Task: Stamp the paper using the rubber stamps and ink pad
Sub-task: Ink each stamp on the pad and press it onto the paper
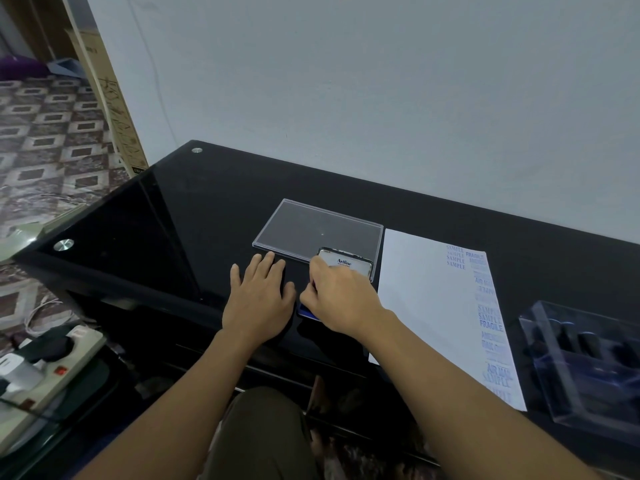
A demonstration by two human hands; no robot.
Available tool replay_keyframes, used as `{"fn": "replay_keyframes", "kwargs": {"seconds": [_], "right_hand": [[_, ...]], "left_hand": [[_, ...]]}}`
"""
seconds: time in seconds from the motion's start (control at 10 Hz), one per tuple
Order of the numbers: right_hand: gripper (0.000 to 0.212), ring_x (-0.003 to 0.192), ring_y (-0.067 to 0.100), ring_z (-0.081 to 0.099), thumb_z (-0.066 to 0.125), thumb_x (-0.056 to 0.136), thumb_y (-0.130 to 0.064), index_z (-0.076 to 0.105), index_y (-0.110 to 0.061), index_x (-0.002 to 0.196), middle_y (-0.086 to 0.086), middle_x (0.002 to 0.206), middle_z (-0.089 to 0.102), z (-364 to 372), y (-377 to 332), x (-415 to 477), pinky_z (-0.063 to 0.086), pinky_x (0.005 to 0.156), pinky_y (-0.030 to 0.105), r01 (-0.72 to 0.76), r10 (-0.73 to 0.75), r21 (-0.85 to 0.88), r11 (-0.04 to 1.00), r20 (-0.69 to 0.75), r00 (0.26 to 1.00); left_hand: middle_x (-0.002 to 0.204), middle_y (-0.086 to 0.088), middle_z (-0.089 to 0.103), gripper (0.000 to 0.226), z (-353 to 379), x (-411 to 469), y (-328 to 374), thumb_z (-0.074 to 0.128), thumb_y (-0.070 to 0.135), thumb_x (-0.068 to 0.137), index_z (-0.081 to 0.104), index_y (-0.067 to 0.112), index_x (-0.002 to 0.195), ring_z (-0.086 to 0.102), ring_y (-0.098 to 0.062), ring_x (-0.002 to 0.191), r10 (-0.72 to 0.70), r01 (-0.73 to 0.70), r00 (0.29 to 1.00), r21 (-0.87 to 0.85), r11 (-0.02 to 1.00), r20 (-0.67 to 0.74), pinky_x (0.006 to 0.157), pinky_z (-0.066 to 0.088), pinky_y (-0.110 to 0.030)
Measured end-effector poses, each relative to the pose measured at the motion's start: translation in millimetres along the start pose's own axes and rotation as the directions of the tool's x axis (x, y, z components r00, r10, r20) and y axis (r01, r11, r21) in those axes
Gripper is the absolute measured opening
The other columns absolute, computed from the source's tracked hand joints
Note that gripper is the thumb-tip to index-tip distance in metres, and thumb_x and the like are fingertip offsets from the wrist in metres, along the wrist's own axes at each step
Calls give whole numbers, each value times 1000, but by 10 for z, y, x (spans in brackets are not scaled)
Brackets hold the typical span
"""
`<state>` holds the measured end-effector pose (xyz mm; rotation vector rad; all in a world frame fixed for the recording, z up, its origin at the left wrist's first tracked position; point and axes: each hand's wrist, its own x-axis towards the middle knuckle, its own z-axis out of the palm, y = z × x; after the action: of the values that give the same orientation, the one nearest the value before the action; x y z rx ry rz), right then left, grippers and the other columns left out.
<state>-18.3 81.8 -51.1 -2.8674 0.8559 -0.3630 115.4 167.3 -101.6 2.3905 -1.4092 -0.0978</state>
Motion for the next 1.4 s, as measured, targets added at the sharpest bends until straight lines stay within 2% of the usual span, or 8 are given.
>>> {"fn": "replay_keyframes", "kwargs": {"seconds": [0.4, 0.8, 1.1, 1.2, 1.3, 1.4], "right_hand": [[15, 59, 21, 56, 47, 95, -29, 41, -17, 90, 2, 67, 57, -9, 12, 43, 50, 56, 37, -8, 7, 24, 1000, 38, 999], [17, 61, 23, 55, 48, 95, -30, 40, -17, 89, 2, 67, 55, -7, -3, 30, 42, 53, 33, -20, 20, 15, 1000, 16, 1000], [16, 63, 23, 57, 46, 95, -32, 41, -16, 92, 3, 70, 57, -58, 5, 67, 47, 55, 34, -27, 26, 14, 1000, 79, 996], [18, 68, 24, 59, 45, 96, -34, 45, -16, 96, 5, 76, 61, -104, -3, 72, 52, 61, 37, -49, 46, 22, 999, 108, 993], [19, 67, 21, 58, 46, 96, -35, 48, -16, 93, 2, 76, 61, -195, 27, 65, 51, 62, 37, -68, 65, 70, 995, 49, 997], [17, 61, 15, 54, 47, 96, -33, 46, -19, 88, -2, 71, 57, -335, 104, 45, 44, 56, 32, -97, 97, 125, 987, 1, 995]], "left_hand": [[163, -3, 18, 54, 2, -3, -1, 33, 40, 103, 29, 18, 152, 5, -20, 152, 0, 0, 1000, -1, 1000, 3, 121, 1, -52], [163, -4, 18, 54, -9, 16, -5, 35, 39, 102, 30, 17, 152, 7, -21, 152, 1, -1, 1000, -2, 1000, 14, 120, 2, -53], [163, -3, 20, 53, -62, 44, 9, 40, 37, 102, 34, 17, 150, 8, -20, 151, -16, 18, 999, -53, 998, 36, 120, 2, -55], [162, -4, 23, 52, -95, 63, 26, 43, 35, 101, 37, 16, 148, 10, -21, 151, -33, 37, 999, -92, 995, 43, 119, 2, -56], [155, -4, 35, 46, -144, 86, 57, 45, 32, 98, 45, 16, 141, 22, -21, 147, -29, 28, 1000, -140, 990, -7, 119, 9, -61], [157, -6, 32, 47, -206, 139, 145, 47, 30, 98, 44, 15, 142, 21, -22, 148, -14, 8, 999, -158, 987, -39, 119, 9, -58]]}}
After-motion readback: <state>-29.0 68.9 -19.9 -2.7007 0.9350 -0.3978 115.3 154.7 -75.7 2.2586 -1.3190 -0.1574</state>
